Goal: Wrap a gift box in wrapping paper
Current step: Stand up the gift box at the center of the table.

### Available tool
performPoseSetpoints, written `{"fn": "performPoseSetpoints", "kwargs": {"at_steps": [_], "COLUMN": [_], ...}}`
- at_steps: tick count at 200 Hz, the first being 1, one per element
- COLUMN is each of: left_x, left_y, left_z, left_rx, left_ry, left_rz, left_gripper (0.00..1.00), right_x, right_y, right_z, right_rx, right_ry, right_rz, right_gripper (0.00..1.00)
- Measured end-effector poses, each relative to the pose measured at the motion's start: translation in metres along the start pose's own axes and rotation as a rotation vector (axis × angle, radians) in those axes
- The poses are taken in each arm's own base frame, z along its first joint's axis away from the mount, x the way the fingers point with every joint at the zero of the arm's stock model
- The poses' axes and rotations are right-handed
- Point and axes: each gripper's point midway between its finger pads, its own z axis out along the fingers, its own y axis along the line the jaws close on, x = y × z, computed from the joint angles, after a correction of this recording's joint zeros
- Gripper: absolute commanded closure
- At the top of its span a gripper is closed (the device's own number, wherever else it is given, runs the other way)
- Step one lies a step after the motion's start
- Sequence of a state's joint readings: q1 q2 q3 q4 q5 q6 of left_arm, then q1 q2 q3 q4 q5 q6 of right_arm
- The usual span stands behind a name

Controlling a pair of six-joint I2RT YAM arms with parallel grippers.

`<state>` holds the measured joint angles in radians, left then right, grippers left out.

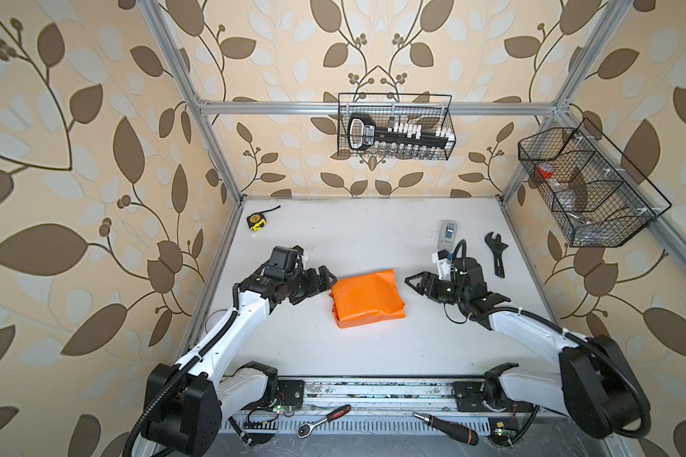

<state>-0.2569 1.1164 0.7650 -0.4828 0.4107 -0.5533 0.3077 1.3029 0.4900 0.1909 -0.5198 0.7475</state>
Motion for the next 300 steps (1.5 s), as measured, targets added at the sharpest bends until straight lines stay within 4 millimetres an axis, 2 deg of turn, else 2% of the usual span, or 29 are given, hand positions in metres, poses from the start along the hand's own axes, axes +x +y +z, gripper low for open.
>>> {"fn": "performPoseSetpoints", "kwargs": {"at_steps": [31,54,108,164,216,251,272,300], "left_x": [0.017,0.027,0.031,0.032,0.034,0.038,0.039,0.043], "left_y": [0.001,0.000,0.001,0.001,0.003,0.007,0.009,0.011], "left_z": [0.015,0.025,0.038,0.045,0.047,0.048,0.049,0.050], "left_rx": [-0.007,-0.010,-0.032,-0.033,-0.032,-0.034,-0.027,-0.011], "left_ry": [0.059,0.092,0.109,0.118,0.116,0.121,0.114,0.104], "left_rz": [0.015,0.016,0.009,0.012,0.011,0.002,-0.008,-0.026], "left_gripper": [0.04,0.05,0.07,0.08,0.09,0.11,0.12,0.14], "right_x": [0.024,0.035,0.038,0.038,0.028,0.021,0.012,-0.009], "right_y": [-0.015,-0.015,0.002,0.008,0.034,0.057,0.083,0.139], "right_z": [0.023,0.034,0.046,0.054,0.046,0.032,0.024,0.006], "right_rx": [-0.055,-0.098,-0.193,-0.259,-0.364,-0.407,-0.406,-0.389], "right_ry": [0.101,0.138,0.152,0.166,0.157,0.156,0.160,0.144], "right_rz": [0.070,0.097,0.099,0.144,0.142,0.108,0.030,-0.144], "right_gripper": [0.32,0.33,0.36,0.53,0.76,0.92,0.95,0.97]}}
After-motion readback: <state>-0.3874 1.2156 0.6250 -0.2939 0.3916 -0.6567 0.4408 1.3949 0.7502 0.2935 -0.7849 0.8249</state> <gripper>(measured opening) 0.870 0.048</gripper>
